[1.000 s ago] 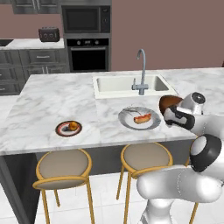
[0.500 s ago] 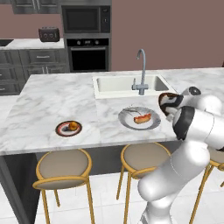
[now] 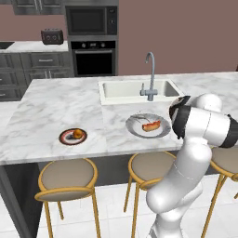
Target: Take the smaller bowl and place it next to the appetizer plate on the dining counter , and place the larger bowl next to the plate with cooked food.
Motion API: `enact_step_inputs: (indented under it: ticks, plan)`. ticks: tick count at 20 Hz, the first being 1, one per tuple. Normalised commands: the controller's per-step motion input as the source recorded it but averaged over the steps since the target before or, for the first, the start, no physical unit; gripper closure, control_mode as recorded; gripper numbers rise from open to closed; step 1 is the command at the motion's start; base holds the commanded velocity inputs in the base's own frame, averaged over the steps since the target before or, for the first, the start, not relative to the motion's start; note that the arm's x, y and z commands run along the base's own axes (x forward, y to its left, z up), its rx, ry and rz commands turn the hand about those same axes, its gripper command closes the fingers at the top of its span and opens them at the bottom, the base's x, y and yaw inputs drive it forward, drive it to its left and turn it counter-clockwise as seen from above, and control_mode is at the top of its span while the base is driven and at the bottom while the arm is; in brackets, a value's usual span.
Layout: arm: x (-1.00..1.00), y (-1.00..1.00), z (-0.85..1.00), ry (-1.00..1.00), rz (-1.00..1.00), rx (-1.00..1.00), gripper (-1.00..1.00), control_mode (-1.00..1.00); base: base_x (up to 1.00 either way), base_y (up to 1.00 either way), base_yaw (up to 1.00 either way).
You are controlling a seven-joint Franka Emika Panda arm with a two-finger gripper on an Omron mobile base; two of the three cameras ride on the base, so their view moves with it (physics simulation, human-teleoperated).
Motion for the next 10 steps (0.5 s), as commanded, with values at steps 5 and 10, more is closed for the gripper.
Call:
enact_step_inputs:
  ticks: [5, 10]
  plan:
    - [0.28, -0.13, -0.27, -0.07, 0.16, -0.02, 1.00, -1.00, 0.00, 0.00, 0.00]
    - [0.10, -0.10, -0.34, -0.01, 0.21, -0.03, 1.00, -1.00, 0.00, 0.00, 0.00]
